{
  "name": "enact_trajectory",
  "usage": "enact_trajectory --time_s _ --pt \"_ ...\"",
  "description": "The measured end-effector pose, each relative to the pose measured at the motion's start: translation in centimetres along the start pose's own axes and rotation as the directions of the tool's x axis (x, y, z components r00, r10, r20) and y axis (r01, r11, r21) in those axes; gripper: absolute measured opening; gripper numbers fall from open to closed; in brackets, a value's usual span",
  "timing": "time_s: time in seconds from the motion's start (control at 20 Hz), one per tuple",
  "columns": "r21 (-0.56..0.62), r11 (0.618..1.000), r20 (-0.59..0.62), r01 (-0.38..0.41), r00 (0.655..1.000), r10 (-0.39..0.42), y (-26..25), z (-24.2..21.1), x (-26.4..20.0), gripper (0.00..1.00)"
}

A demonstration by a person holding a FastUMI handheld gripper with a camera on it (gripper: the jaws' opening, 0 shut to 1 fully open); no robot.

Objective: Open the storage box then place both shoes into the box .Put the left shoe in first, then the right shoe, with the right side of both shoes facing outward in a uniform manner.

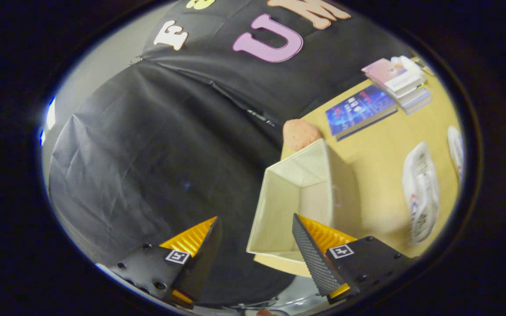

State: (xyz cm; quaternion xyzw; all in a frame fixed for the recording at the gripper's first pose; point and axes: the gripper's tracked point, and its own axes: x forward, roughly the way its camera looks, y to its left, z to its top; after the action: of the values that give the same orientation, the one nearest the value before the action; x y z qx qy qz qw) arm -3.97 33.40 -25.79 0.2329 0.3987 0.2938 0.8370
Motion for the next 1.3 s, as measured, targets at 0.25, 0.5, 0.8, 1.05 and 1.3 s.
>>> enact_trajectory --time_s 0.25,0.5,0.8,1.05,1.3 --pt "-0.195 0.949 0.095 0.246 0.968 -0.232 -9.7 1.5 -4.4 0.99" --pt "-0.303 0.825 0.112 0.477 0.878 -0.466 -19.3 0.0 -7.0 0.99" --pt "-0.384 0.72 0.067 0.578 0.795 -0.603 -26.9 -2.5 -7.6 0.99" --pt "-0.456 0.642 0.074 0.616 0.745 -0.663 -30.7 -2.4 -5.9 0.99" --pt "-0.414 0.675 0.041 0.611 0.753 -0.657 -32.3 -1.1 -2.8 0.73"
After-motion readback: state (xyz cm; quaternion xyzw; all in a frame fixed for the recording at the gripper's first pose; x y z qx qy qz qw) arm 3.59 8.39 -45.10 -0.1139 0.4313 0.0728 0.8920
